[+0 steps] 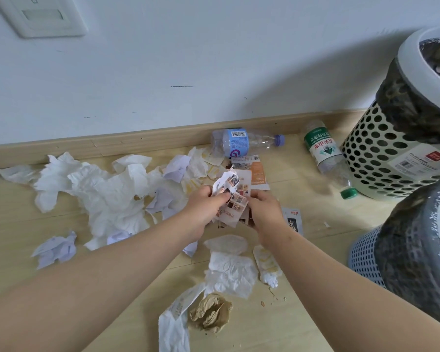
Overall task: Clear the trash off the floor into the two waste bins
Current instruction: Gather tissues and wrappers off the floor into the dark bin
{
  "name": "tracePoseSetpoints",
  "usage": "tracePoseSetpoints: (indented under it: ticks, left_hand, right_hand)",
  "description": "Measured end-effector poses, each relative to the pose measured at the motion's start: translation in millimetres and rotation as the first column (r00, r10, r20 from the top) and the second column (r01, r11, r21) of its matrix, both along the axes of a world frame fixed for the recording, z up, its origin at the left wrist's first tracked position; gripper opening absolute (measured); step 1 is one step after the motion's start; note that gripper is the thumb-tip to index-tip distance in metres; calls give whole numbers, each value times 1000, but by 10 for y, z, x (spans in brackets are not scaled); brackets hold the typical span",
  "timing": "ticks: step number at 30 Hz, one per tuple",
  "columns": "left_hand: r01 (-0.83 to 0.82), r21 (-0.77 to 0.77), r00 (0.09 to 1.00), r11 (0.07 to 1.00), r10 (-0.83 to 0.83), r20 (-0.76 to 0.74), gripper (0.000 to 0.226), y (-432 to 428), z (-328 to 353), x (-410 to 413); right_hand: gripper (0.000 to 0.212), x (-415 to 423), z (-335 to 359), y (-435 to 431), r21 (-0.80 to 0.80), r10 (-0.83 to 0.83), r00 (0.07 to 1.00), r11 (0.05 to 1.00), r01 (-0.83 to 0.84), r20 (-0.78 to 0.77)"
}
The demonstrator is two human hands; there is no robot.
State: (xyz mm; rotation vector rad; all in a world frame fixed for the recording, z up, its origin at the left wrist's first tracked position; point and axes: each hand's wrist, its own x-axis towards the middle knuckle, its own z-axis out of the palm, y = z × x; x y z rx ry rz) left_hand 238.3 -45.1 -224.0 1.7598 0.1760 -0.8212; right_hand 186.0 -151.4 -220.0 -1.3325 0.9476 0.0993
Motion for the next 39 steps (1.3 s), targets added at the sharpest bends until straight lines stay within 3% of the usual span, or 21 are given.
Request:
tracePoseSetpoints:
  ticks: [2,5,7,9,11,14,18,22,26,30,32,36,39]
  left_hand:
    - [-14,6,1000,1000,14,22,5,-2,-10,2]
    - [-89,7,996,996,89,30,8,24,-52,51]
    - [-135,6,991,991,135,17,10,42,-73,86]
    - [-173,13,985,985,173,8,16,60,-119,141]
    - [-204,27,979,979,204,9,22,87,-154,194]
    - [-235,1,972,972,235,-24,36,112,-241,251]
    - [-213,9,977,977,213,-26,60,129,-372,283]
    - [-210,-5,975,978,209,-70,74,139,-466,320]
    - [-186,-16,978,982,183,-99,56,125,-507,341]
    - [-159,19,983,987,160,-85,12,149,-550,354]
    - [-166,6,981,986,166,-104,10,155,-538,346]
    - [-183,-67,973,981,172,-152,12,145,-464,341]
    - [-176,-99,977,979,161,-143,8,126,-383,332]
  right_hand:
    - [22,9,33,43,129,3,998,992,-11,57]
    - [26,28,32,55,142,72,995,986,-82,73]
    - [26,57,-14,21,58,86,996,994,-88,37]
    - [18,134,-100,-83,-146,88,996,985,-92,-31]
    - [13,229,-176,-219,-330,23,997,943,-47,-76]
    - [22,328,-257,-382,-488,-49,989,872,-25,-137]
    - [52,403,-402,-400,-467,83,947,854,-229,-311]
    - [56,494,-466,-379,-502,72,916,818,-281,-395]
    - [32,493,-557,-405,-513,-41,895,830,-217,-444]
    - [6,393,-642,-400,-501,-83,920,855,-131,-382]
    - [15,345,-603,-407,-499,-117,936,864,-69,-333]
    - [15,233,-447,-433,-539,-100,972,842,-30,-212]
    - [18,172,-324,-374,-432,-59,998,901,38,-35]
